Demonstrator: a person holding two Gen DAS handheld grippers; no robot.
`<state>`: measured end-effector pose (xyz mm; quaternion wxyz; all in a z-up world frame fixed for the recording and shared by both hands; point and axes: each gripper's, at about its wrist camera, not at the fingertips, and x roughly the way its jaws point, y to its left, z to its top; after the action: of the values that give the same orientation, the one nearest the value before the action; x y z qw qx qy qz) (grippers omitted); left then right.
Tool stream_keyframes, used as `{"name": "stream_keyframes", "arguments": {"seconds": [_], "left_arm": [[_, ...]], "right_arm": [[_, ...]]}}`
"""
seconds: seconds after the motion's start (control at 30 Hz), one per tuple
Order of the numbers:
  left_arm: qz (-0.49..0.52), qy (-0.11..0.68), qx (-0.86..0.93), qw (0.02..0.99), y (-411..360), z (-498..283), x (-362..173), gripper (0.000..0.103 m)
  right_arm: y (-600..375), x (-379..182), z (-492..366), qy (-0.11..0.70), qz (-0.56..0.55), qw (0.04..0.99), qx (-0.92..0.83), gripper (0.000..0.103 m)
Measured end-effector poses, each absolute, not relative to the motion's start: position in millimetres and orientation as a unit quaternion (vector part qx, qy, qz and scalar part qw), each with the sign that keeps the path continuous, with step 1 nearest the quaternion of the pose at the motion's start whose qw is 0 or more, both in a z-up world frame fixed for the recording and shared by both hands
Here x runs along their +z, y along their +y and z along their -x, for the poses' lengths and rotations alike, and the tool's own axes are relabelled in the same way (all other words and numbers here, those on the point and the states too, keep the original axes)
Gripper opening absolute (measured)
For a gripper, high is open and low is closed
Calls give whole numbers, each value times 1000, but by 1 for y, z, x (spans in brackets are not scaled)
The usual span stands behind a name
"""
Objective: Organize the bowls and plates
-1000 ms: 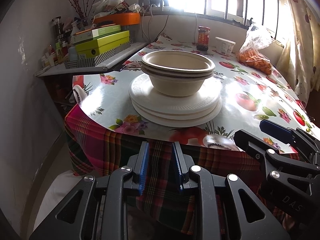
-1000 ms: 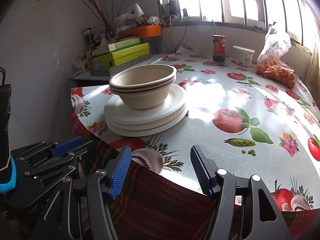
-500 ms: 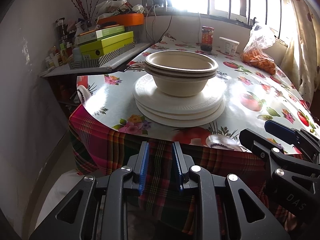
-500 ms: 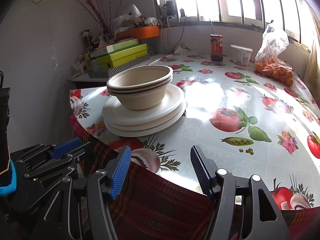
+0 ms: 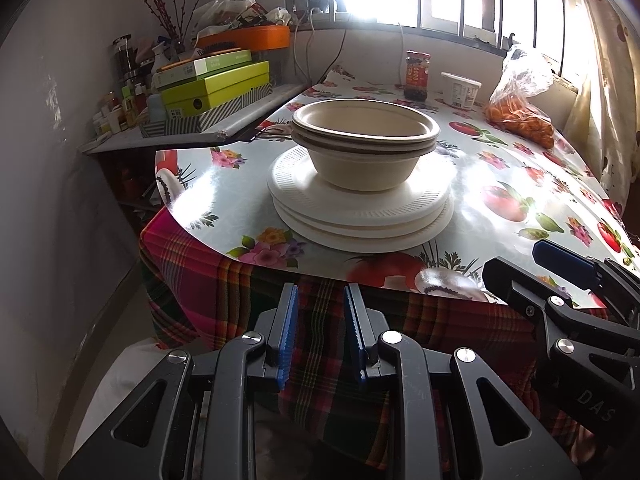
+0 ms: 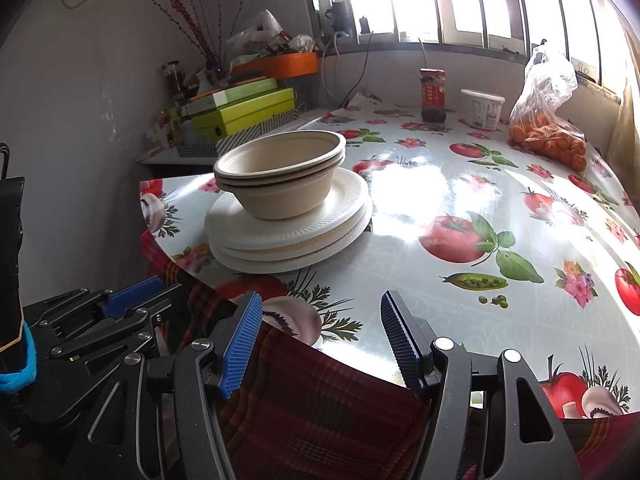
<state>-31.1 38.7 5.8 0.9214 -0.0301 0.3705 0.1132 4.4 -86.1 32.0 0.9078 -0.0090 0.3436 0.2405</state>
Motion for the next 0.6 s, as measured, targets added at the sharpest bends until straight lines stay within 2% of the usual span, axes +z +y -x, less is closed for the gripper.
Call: {"name": "stream_keyframes", "arguments": {"seconds": [0.6], "left_arm": [[27, 373, 115, 920, 39, 30, 6, 24]], "right_arm": [[-87, 31, -5, 343, 9, 908, 241, 63]]}}
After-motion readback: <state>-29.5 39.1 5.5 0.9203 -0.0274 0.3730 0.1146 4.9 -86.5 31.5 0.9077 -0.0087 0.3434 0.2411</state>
